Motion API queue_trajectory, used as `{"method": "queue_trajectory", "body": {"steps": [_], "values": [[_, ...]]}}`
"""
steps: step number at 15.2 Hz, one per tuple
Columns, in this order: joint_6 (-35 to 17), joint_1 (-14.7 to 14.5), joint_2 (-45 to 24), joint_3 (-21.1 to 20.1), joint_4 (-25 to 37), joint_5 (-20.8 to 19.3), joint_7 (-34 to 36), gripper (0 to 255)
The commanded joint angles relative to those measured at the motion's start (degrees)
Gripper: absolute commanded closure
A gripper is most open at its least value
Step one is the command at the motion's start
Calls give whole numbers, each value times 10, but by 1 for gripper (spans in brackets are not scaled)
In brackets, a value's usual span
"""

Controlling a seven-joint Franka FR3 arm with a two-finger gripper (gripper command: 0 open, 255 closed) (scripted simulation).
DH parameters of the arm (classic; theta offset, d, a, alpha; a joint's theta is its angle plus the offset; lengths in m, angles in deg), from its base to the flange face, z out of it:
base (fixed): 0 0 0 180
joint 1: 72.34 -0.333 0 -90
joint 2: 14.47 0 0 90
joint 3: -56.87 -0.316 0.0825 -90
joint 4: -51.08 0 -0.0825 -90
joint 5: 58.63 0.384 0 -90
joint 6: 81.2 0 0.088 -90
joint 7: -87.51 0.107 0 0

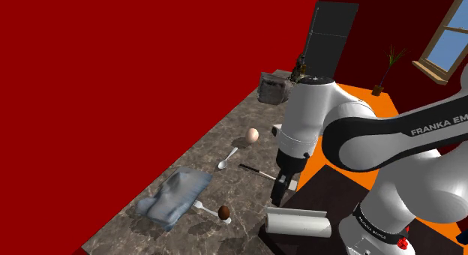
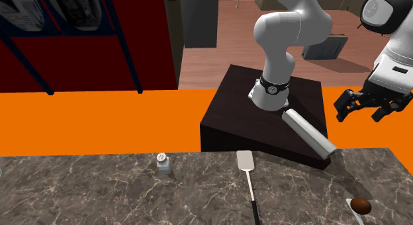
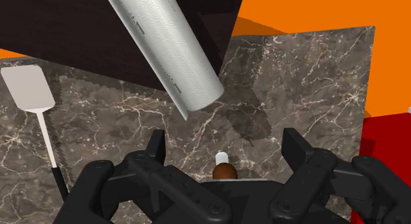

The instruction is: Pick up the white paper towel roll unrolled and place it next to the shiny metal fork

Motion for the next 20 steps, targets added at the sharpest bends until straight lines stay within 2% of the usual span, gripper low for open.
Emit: {"method": "queue_trajectory", "body": {"steps": [1,2,10,11,20], "values": [[-19,-3,-10,-5,-9,6,-1,0],[-37,-4,-22,-9,-15,10,-2,0],[-37,-4,-21,-9,-15,10,-2,0],[-37,-4,-21,-9,-15,10,-2,255],[-37,-4,-21,-9,-15,10,-2,255]]}}
